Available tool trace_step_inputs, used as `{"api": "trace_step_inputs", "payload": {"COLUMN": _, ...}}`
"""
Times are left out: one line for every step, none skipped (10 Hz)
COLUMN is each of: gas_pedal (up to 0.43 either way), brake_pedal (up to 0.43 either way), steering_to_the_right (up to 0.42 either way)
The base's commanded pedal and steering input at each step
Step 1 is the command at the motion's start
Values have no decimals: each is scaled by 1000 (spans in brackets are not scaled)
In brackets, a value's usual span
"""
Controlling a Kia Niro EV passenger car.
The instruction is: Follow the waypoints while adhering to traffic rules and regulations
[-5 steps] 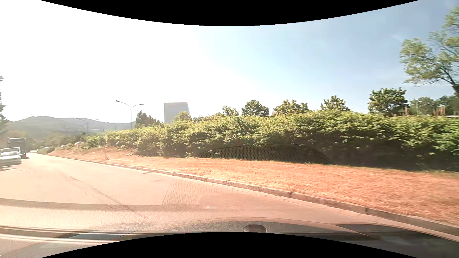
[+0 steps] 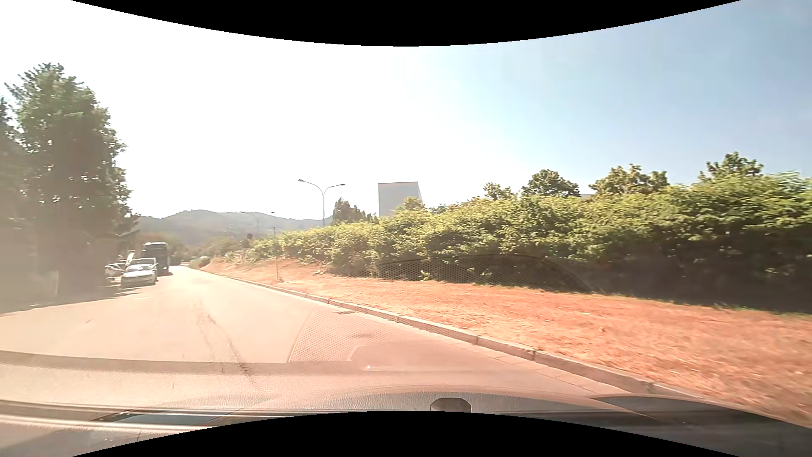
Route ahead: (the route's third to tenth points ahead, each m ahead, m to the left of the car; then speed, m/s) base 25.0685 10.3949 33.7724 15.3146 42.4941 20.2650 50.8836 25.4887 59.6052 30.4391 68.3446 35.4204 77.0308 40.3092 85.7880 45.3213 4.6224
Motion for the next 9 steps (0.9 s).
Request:
{"api": "trace_step_inputs", "payload": {"gas_pedal": 197, "brake_pedal": 0, "steering_to_the_right": -351}}
{"api": "trace_step_inputs", "payload": {"gas_pedal": 197, "brake_pedal": 0, "steering_to_the_right": -333}}
{"api": "trace_step_inputs", "payload": {"gas_pedal": 197, "brake_pedal": 0, "steering_to_the_right": -309}}
{"api": "trace_step_inputs", "payload": {"gas_pedal": 197, "brake_pedal": 0, "steering_to_the_right": -279}}
{"api": "trace_step_inputs", "payload": {"gas_pedal": 197, "brake_pedal": 0, "steering_to_the_right": -250}}
{"api": "trace_step_inputs", "payload": {"gas_pedal": 197, "brake_pedal": 0, "steering_to_the_right": -218}}
{"api": "trace_step_inputs", "payload": {"gas_pedal": 197, "brake_pedal": 0, "steering_to_the_right": -187}}
{"api": "trace_step_inputs", "payload": {"gas_pedal": 197, "brake_pedal": 0, "steering_to_the_right": -175}}
{"api": "trace_step_inputs", "payload": {"gas_pedal": 197, "brake_pedal": 0, "steering_to_the_right": -178}}
